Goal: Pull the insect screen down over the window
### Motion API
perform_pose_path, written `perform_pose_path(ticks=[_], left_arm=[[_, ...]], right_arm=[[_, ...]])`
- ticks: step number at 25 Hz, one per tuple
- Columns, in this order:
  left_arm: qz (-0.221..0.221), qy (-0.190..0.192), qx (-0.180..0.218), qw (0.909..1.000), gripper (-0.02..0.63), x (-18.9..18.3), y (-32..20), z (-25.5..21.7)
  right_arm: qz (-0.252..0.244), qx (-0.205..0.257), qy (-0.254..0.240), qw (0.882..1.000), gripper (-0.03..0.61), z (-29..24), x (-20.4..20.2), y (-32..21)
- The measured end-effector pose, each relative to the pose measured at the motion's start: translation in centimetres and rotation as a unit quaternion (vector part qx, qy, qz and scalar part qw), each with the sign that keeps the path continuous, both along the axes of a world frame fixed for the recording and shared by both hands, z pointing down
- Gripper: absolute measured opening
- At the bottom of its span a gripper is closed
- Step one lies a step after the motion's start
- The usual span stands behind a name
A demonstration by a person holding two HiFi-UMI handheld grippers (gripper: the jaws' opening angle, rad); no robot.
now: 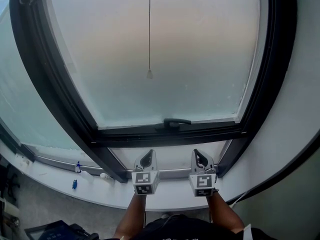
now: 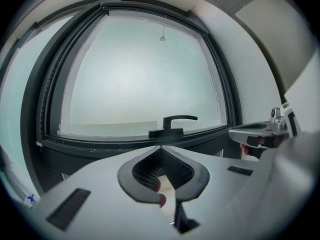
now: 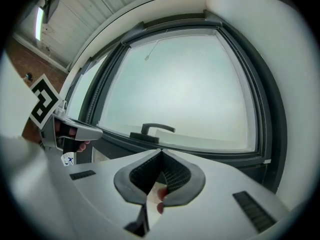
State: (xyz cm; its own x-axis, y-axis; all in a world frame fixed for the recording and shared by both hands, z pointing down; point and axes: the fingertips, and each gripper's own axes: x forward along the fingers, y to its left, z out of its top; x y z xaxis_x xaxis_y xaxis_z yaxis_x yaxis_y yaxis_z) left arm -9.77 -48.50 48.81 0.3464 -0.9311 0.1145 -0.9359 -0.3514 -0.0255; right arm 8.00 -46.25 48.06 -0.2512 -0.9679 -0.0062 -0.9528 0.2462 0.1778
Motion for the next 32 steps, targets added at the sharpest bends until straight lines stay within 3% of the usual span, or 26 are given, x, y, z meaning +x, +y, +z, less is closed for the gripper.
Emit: perform_pose_path(ticks=[6,11,14,17,26,29,32], left_arm=[[0.009,0.011,0.011,0.9998,0.003,-0.5,-2.4,-1.3],[0.004,0.026,0.049,0.9985,0.003,-0.9,-4.2,-5.4],[0.002,0.001,0.083,0.9966,0.003,-1.7,-5.7,-7.2],[0.000,-0.001,0.115,0.9933,0.003,-1.9,-6.8,-10.5],[0.007,-0.006,0.208,0.9782,0.003,-1.9,-8.4,-20.1],[0.005,0.013,0.237,0.9713,0.003,-2.3,-8.4,-24.1],[0.004,0.009,0.270,0.9629,0.003,-3.0,-8.2,-27.7]], right_arm=[[-0.010,0.028,-0.004,1.000,0.005,-2.4,-1.1,-2.9],[-0.015,0.067,-0.005,0.998,0.005,-5.8,-1.7,-4.6],[-0.015,0.097,-0.003,0.995,0.005,-8.6,-1.7,-5.6],[-0.008,0.130,-0.003,0.991,0.005,-11.9,-1.5,-6.4],[0.003,0.196,-0.004,0.981,0.005,-20.4,-1.1,-7.8],[-0.003,0.232,0.015,0.973,0.005,-24.1,-2.0,-7.8],[-0.012,0.237,-0.020,0.971,0.005,-27.1,-2.9,-7.2]])
